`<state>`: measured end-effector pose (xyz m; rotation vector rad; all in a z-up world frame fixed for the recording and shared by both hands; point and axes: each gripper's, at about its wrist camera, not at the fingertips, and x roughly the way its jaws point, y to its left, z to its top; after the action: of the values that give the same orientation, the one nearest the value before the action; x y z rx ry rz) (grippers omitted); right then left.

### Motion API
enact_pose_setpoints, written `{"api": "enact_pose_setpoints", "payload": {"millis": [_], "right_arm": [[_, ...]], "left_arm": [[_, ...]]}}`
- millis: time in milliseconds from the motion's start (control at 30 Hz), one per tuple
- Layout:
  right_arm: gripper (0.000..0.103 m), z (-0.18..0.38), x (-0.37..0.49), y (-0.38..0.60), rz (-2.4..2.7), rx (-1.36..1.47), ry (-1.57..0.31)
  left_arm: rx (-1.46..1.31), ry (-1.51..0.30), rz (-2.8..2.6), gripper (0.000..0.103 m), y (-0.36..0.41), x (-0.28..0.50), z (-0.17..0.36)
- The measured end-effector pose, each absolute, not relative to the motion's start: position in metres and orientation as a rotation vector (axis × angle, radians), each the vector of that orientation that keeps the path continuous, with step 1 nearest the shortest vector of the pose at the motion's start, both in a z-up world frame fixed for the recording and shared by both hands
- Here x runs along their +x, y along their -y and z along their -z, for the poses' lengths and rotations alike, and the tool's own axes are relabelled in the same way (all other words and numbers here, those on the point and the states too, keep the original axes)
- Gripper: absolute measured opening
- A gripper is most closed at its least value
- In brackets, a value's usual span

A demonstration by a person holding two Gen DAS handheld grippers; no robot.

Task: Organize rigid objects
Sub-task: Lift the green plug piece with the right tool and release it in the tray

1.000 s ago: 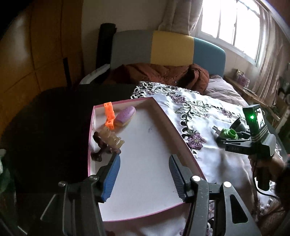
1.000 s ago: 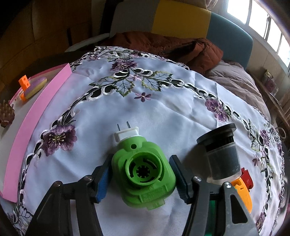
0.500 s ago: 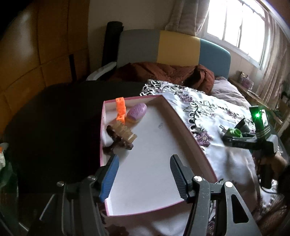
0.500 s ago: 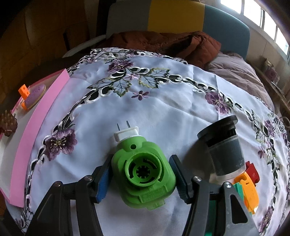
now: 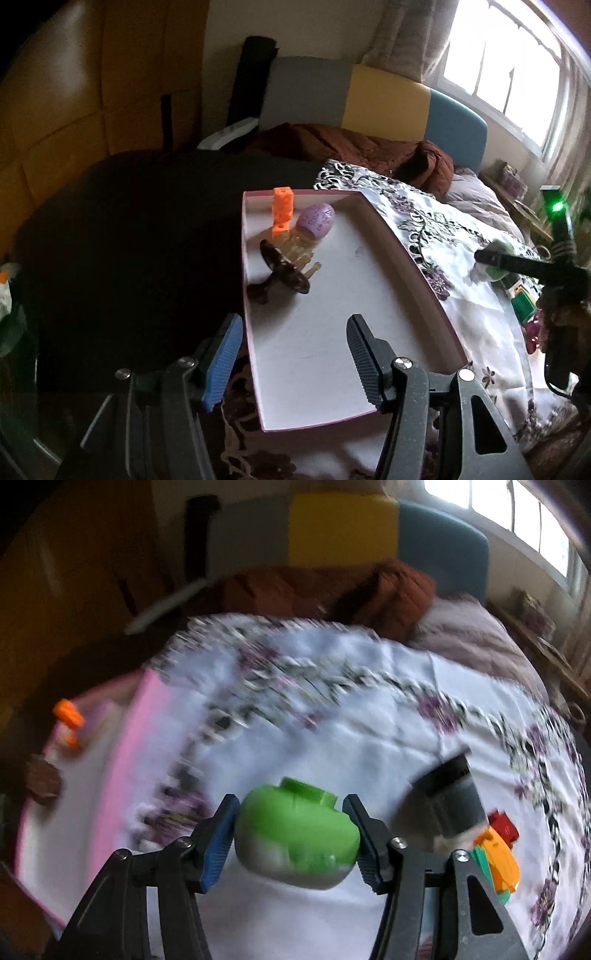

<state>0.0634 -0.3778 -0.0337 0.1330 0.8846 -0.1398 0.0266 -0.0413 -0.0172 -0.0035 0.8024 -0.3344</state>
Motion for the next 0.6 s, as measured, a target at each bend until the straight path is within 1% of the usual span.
{"api": "enact_pose_setpoints", "payload": {"millis": [100, 200, 367, 600], "right_arm": [[0.052, 0.018, 0.068, 0.349, 0.071, 0.104, -0.86], [0.052, 0.017, 0.074, 0.324, 0.036, 0.049, -0.863], [0.052, 0.021, 0.074, 0.313, 0.025, 0.077, -0.875], [0.052, 0.003, 0.065, 0.288, -0.066, 0.092, -0.813]], "left_arm": [[-0.017, -0.803, 0.331, 0.06, 0.036, 0.028, 0.018], [-0.027, -0.804, 0.33, 0.06, 0.031, 0.028, 0.018], [-0.043, -0.805, 0.318, 0.06, 0.022, 0.029, 0.02], [-0.06, -0.813, 0.313, 0.06, 0.019, 0.029, 0.021]]}}
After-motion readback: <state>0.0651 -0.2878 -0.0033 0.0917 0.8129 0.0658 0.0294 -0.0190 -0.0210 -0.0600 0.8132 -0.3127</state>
